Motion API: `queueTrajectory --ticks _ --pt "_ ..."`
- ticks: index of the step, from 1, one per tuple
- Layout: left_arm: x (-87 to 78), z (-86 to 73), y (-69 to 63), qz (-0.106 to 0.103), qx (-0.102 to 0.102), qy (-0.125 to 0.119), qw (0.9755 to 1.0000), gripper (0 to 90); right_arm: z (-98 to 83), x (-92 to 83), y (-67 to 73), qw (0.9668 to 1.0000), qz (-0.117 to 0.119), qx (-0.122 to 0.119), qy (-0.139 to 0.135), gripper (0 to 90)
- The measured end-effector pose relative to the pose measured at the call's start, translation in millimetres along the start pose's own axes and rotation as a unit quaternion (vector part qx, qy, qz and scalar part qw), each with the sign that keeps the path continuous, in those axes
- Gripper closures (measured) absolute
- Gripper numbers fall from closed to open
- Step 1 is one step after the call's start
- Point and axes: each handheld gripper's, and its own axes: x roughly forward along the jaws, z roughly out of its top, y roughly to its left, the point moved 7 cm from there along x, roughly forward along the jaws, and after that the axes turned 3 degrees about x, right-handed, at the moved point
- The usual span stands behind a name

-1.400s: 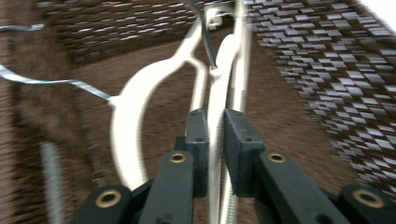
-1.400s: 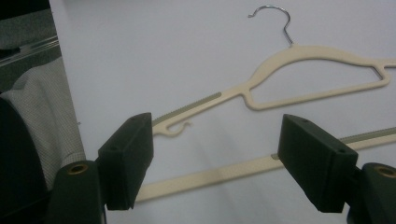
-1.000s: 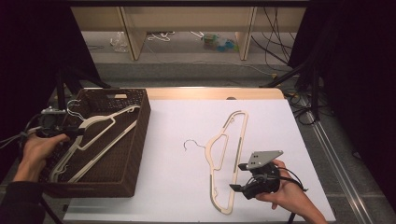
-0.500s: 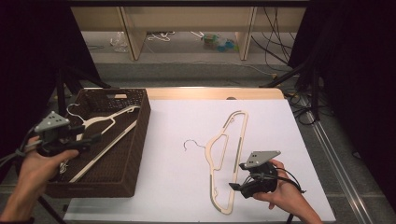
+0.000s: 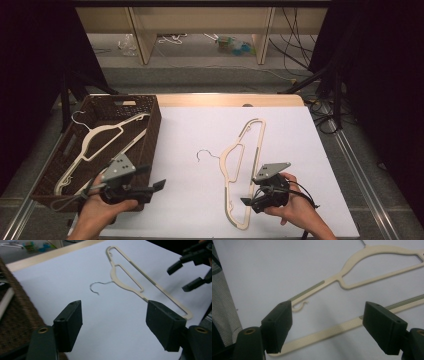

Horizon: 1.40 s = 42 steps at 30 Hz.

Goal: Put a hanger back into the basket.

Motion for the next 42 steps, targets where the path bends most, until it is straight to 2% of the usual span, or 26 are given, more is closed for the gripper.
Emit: queueTrajectory --ticks 3,5,6,8,9,10,12,14,15,17,18,19,21,22,24,25,26,27,28,30,31,32,36,37,39,42 --pt "8.0 -8.9 -10.9 -0.006 0.017 0.011 0.9998 29.2 1.2 4.0 3.7 1.0 0.002 -0.001 -0.004 23.7" --pt "14.8 -15.1 -22.0 -0.018 0.007 0.006 0.9998 29.1 1.2 5.7 7.6 1.0 0.004 -0.001 0.003 23.2" --pt "16.3 -19.1 -24.8 -0.025 0.021 0.015 0.9994 28.6 1.4 8.5 10.9 1.0 0.004 -0.003 0.002 23.2" --pt "22.2 -25.7 -31.4 -0.02 0.027 0.014 0.9993 28.5 0.9 13.4 14.2 0.9999 0.001 -0.015 0.005 22.7" --pt "24.7 -29.8 -32.9 -0.026 0.038 0.023 0.9987 28.0 -0.1 12.7 19.2 0.9997 0.012 0.001 0.021 22.5" --pt "26.5 -32.1 -35.3 -0.034 0.04 0.026 0.9983 27.6 -0.7 14.9 20.6 0.9996 0.011 0.001 0.025 22.6" --pt "29.1 -34.0 -36.6 -0.032 0.032 0.024 0.9987 27.6 -0.3 19.7 20.3 0.9998 0.0 -0.001 0.02 24.5" --pt "31.6 -37.9 -37.6 -0.039 0.034 0.031 0.9982 27.5 0.5 20.6 16.4 0.9995 -0.012 0.015 0.024 24.3" --pt "33.7 -38.1 -39.6 -0.037 0.026 0.023 0.9987 27.2 0.3 21.0 9.0 0.999 -0.029 0.023 0.027 24.3" --pt "35.7 -40.5 -41.8 -0.039 0.027 0.027 0.9985 27.1 -0.9 21.5 -3.0 0.9982 -0.048 0.021 0.03 23.2" --pt "36.0 -41.5 -41.5 -0.04 0.038 0.032 0.998 27.0 -2.3 21.1 -9.4 0.9974 -0.055 0.023 0.039 22.6" --pt "36.8 -41.2 -43.2 -0.039 0.033 0.031 0.9982 26.8 -3.0 21.4 -14.3 0.9965 -0.06 0.04 0.041 22.6" --pt "37.5 -42.5 -41.5 -0.035 0.042 0.037 0.9978 26.3 -4.3 23.4 -27.4 0.9944 -0.082 0.056 0.039 21.7" --pt "38.4 -42.0 -43.2 -0.037 0.033 0.03 0.9983 26.2 -4.0 24.8 -31.0 0.9941 -0.083 0.061 0.034 21.7" --pt "38.0 -42.8 -42.4 -0.037 0.038 0.037 0.9979 26.1 -3.7 26.9 -39.4 0.9932 -0.089 0.065 0.038 21.6" --pt "39.1 -42.2 -43.7 -0.039 0.03 0.027 0.9984 26.0 -3.0 28.7 -41.9 0.9926 -0.088 0.073 0.042 21.2" --pt "38.7 -43.0 -42.4 -0.035 0.036 0.029 0.9983 26.1 -2.4 30.9 -45.2 0.9927 -0.092 0.066 0.041 20.9" --pt "38.6 -43.3 -42.2 -0.04 0.039 0.031 0.9979 26.0 -2.1 32.9 -47.9 0.9914 -0.095 0.074 0.052 21.2" --pt "39.2 -43.2 -43.0 -0.036 0.032 0.028 0.9985 25.8 -1.9 32.7 -47.7 0.9891 -0.099 0.091 0.059 21.5" --pt "39.7 -43.3 -41.9 -0.034 0.037 0.023 0.9985 25.6 -0.2 35.9 -52.5 0.9882 -0.104 0.091 0.065 21.5" --pt "39.6 -43.3 -41.9 -0.033 0.037 0.022 0.9985 25.6 0.5 36.6 -53.2 0.9867 -0.105 0.102 0.071 21.5" --pt "40.9 -42.7 -43.5 -0.036 0.029 0.014 0.9989 25.5 1.5 38.1 -55.2 0.9866 -0.107 0.101 0.07 22.0" --pt "42.8 -44.3 -46.3 -0.042 0.031 0.018 0.9985 25.2 4.8 43.1 -63.2 0.9859 -0.108 0.102 0.078 23.6" --pt "42.5 -45.1 -44.4 -0.038 0.044 0.023 0.998 25.2 5.7 43.9 -65.1 0.9856 -0.109 0.103 0.078 23.7" --pt "43.7 -44.5 -47.4 -0.045 0.036 0.02 0.9981 25.2 6.7 45.7 -66.3 0.9851 -0.106 0.108 0.082 23.8" --pt "43.0 -46.9 -45.1 -0.036 0.052 0.035 0.9974 25.1 6.3 48.7 -68.2 0.9846 -0.109 0.1 0.093 24.0"
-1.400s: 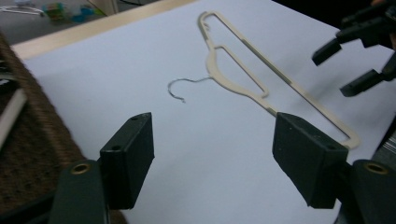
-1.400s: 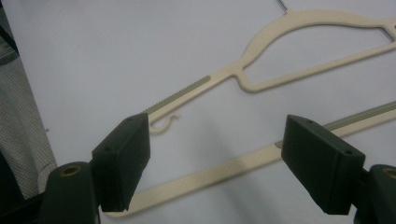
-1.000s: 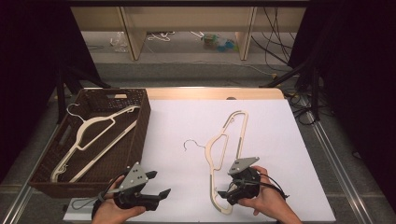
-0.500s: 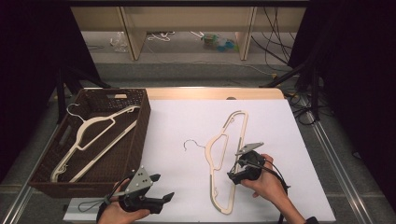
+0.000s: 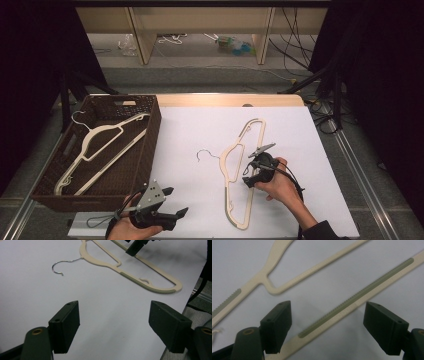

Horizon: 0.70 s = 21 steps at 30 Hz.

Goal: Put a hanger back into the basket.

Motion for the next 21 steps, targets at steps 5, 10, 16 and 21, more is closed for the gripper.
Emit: queueTrajectory --ticks 5,10,16,21 --pt "0.4 0.4 -0.3 -0.003 0.0 -0.003 1.0 25.1 -0.8 3.4 1.3 0.9999 0.0 -0.003 0.01 24.0" --pt "2.6 3.6 -1.0 -0.013 -0.013 -0.009 0.9998 25.1 -1.4 7.1 -0.4 0.9998 0.008 -0.001 0.015 23.6" --pt "5.1 3.8 -1.5 -0.013 -0.012 -0.01 0.9998 25.1 -1.0 7.5 0.6 0.9996 0.003 -0.009 0.028 23.2" --pt "4.0 2.8 -3.3 -0.02 -0.008 -0.005 0.9998 25.1 0.0 7.7 0.7 0.9991 0.001 -0.01 0.041 23.3"
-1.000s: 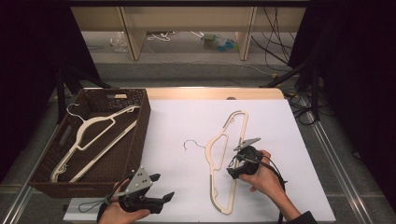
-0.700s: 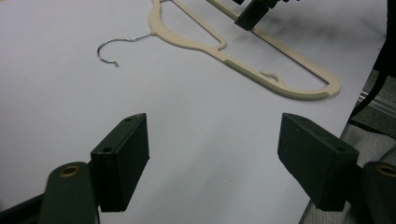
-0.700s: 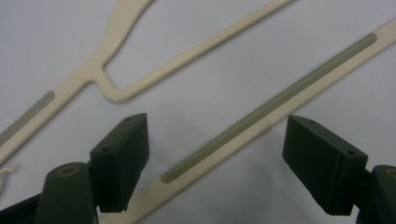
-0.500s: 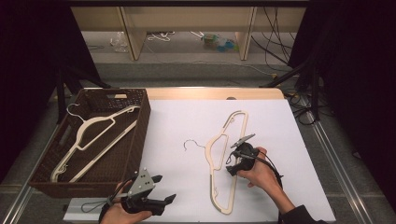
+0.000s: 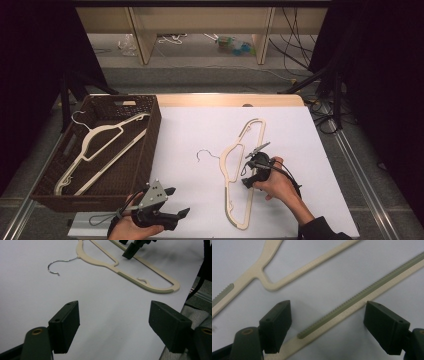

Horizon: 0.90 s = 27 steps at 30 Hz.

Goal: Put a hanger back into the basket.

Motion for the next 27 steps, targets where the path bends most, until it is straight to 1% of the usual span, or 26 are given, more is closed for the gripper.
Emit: queueTrajectory --ticks 2,3,5,7,8,9,10,11,12,13,14,15,16,17,18,19,20,21,22,25,26,27 --pt "-0.1 -0.3 -0.4 0.001 0.001 0.0 1.0 25.1 0.8 0.1 0.2 1.0 0.0 0.002 0.002 23.3" --pt "-0.1 0.3 0.5 0.006 0.01 -0.004 0.9999 25.0 0.8 0.2 0.3 1.0 -0.001 0.002 0.006 23.3" --pt "0.2 0.6 0.0 0.008 0.0 -0.007 1.0 25.0 0.8 -0.3 0.1 0.9999 -0.003 0.005 0.012 23.5" --pt "0.2 0.1 -0.2 0.005 0.001 -0.004 1.0 25.0 0.5 -0.8 0.3 0.9998 -0.004 0.009 0.019 23.9" --pt "0.0 -0.2 0.5 0.007 0.007 -0.002 1.0 24.9 0.4 -1.0 0.3 0.9996 -0.005 0.01 0.024 24.1" --pt "-0.8 -0.5 1.8 0.007 0.02 0.004 0.9998 24.9 0.3 -1.3 0.6 0.9996 -0.005 0.011 0.027 24.4" --pt "-1.4 -0.6 1.4 0.005 0.023 0.007 0.9997 24.8 0.2 -1.5 0.9 0.9994 -0.005 0.01 0.034 24.7" --pt "-0.8 -0.7 -1.8 0.0 0.005 0.003 1.0 24.8 0.4 -1.3 0.9 0.9993 -0.006 0.009 0.035 24.9" --pt "-1.3 -2.0 -0.1 0.005 0.02 0.008 0.9998 24.8 0.2 -1.7 1.5 0.9991 -0.007 0.01 0.042 25.1" --pt "-1.4 -1.3 -1.3 0.005 0.023 0.003 0.9997 24.8 0.5 -1.2 1.1 0.999 -0.008 0.01 0.042 25.2" --pt "-0.1 -0.6 -3.6 0.002 0.007 -0.006 1.0 24.8 0.9 -1.1 0.4 0.999 -0.006 0.006 0.045 25.3" --pt "-1.7 -1.3 -2.5 0.003 0.013 0.002 0.9999 24.8 1.3 -0.8 0.2 0.9988 -0.006 0.008 0.049 25.4" --pt "-1.6 -1.2 -3.5 0.001 0.011 -0.002 0.9999 24.8 1.7 -0.6 0.5 0.9987 -0.006 0.009 0.05 25.5" --pt "-2.4 -2.0 -3.1 0.002 0.016 -0.001 0.9999 24.8 1.6 -0.8 0.1 0.9985 -0.005 0.009 0.054 25.8" --pt "-2.6 -1.9 -3.3 0.003 0.015 -0.004 0.9999 24.8 2.2 -0.4 -0.9 0.9985 -0.004 0.008 0.053 26.5" --pt "-3.1 -1.7 -2.1 0.007 0.019 -0.006 0.9998 24.8 2.4 -0.4 -1.2 0.9984 -0.005 0.01 0.056 26.9" --pt "-3.1 -1.6 -2.1 0.008 0.017 -0.005 0.9998 24.8 2.8 -0.9 0.3 0.9976 -0.003 0.019 0.066 27.0" --pt "-2.0 -0.3 -3.5 0.006 0.009 -0.014 0.9998 24.8 3.3 -0.9 -0.4 0.9973 -0.005 0.016 0.072 27.0" --pt "-2.4 -0.9 -3.2 0.007 0.01 -0.008 0.9999 24.8 4.3 0.0 -1.3 0.9974 -0.007 0.007 0.071 27.0" --pt "-2.0 -1.4 -3.8 0.001 0.01 -0.002 0.9999 24.7 4.7 -0.3 1.0 0.9964 -0.007 0.013 0.083 27.4" --pt "-1.2 -0.6 -4.6 0.003 0.008 -0.007 0.9999 24.7 5.4 0.2 -0.5 0.9966 -0.007 0.004 0.082 27.6" --pt "-0.7 -0.3 -4.6 0.003 0.012 -0.012 0.9999 24.7 5.0 -0.3 -0.1 0.9964 -0.005 0.005 0.085 28.0"
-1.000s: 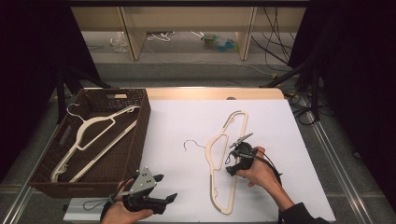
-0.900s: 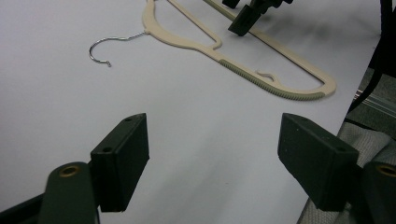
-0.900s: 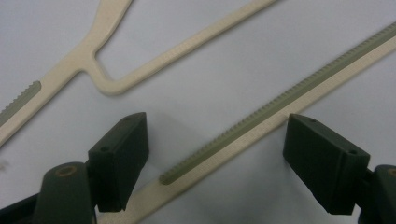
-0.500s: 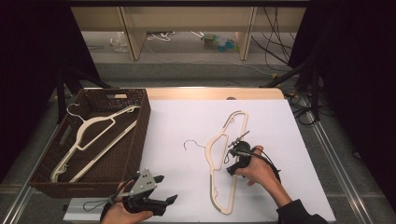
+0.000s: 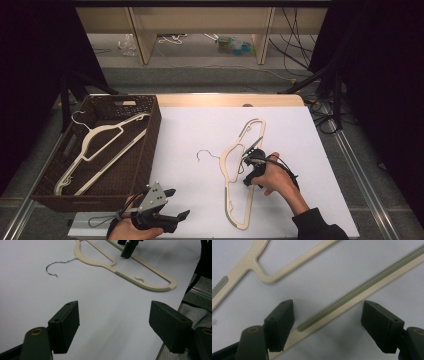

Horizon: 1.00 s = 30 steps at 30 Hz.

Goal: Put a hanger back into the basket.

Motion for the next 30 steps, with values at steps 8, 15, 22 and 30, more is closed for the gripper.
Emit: queueTrajectory --ticks 8,15,22,30 --pt "-2.5 -1.9 2.9 0.003 0.007 0.009 0.9999 24.7 -0.3 -1.4 -1.8 0.9998 0.001 -0.011 0.015 31.1" --pt "-1.2 -2.1 2.9 0.005 0.005 0.009 0.9999 24.7 -1.3 -1.8 0.5 0.9996 -0.002 -0.01 0.028 32.5" --pt "-1.8 -2.7 4.3 0.011 0.006 0.013 0.9998 24.9 -0.7 -2.5 1.5 0.9983 0.0 -0.047 0.034 39.4" --pt "-1.9 -1.6 3.2 0.004 -0.004 0.004 1.0 25.1 -4.2 -6.9 2.1 0.995 0.015 -0.088 0.043 52.8"
